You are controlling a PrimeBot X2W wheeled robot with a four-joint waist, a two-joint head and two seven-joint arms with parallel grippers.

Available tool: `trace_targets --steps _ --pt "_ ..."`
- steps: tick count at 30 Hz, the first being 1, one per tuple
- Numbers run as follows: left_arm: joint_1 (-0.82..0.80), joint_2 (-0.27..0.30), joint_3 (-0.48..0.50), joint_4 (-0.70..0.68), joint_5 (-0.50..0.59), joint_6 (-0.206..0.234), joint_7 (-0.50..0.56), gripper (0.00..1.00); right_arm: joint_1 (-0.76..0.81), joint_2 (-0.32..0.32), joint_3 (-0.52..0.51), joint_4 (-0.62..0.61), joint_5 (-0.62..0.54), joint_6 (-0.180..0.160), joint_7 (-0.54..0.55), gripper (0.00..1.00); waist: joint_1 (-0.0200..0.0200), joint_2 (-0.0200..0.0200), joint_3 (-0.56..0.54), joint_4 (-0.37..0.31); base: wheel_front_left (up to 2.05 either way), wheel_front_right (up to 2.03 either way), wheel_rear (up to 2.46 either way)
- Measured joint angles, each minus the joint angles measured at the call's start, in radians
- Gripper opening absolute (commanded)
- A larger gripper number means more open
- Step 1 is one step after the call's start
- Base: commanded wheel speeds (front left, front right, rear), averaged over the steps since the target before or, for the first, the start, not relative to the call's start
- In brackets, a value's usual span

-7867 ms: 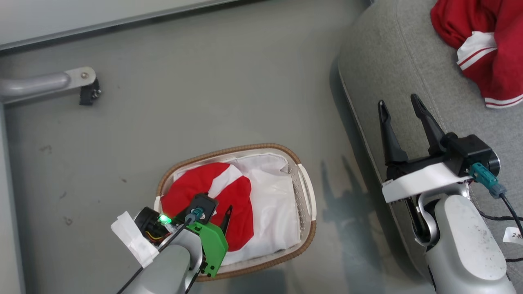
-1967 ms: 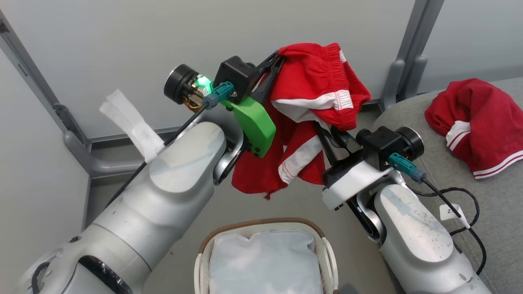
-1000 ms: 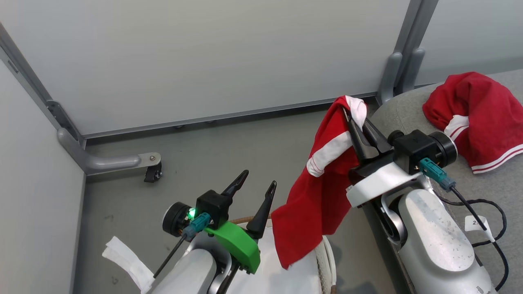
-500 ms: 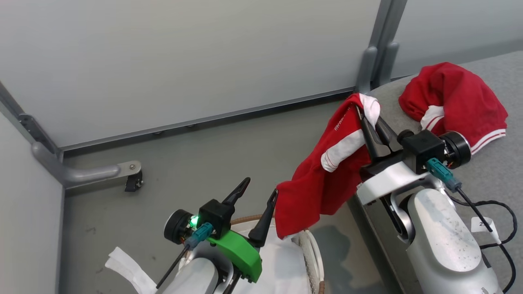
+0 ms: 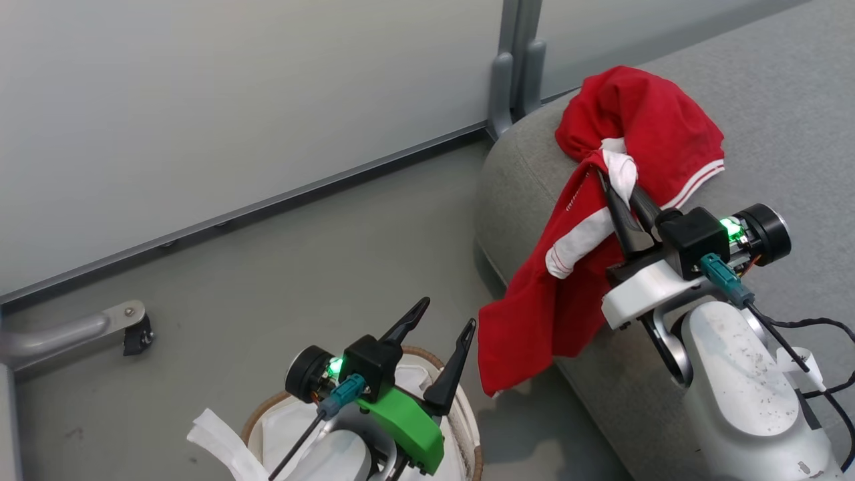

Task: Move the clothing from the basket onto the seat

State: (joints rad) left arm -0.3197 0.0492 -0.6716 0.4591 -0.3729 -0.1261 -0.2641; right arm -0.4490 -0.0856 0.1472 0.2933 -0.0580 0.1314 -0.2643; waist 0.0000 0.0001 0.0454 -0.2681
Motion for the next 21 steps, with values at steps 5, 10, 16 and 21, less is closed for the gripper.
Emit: trace_targets --steps 5,10,16,21 --pt "0.0 0.0 -0.013 -0.002 0.003 0.002 0.0 1.0 -0.015 -0.022 0.006 0.003 0.0 0.0 0.0 0.0 0.0 0.0 0.017 -0.053 0.0 0.0 0.0" --pt "-0.004 0.0 -0.02 0.001 0.005 0.002 0.0 1.0 -0.034 -0.038 0.007 0.009 0.001 0.0 0.0 0.0 0.0 0.0 0.045 -0.073 0.0 0.0 0.0" --pt "-0.011 -0.001 -0.027 0.008 0.008 0.002 0.0 1.0 -0.116 -0.081 0.017 0.025 -0.01 0.0 0.0 0.0 0.0 0.0 0.077 -0.064 0.0 0.0 0.0" --pt "-0.028 -0.001 -0.025 0.014 0.023 0.002 0.0 1.0 -0.255 -0.147 0.021 0.034 -0.014 0.0 0.0 0.0 0.0 0.0 0.107 -0.046 0.0 0.0 0.0"
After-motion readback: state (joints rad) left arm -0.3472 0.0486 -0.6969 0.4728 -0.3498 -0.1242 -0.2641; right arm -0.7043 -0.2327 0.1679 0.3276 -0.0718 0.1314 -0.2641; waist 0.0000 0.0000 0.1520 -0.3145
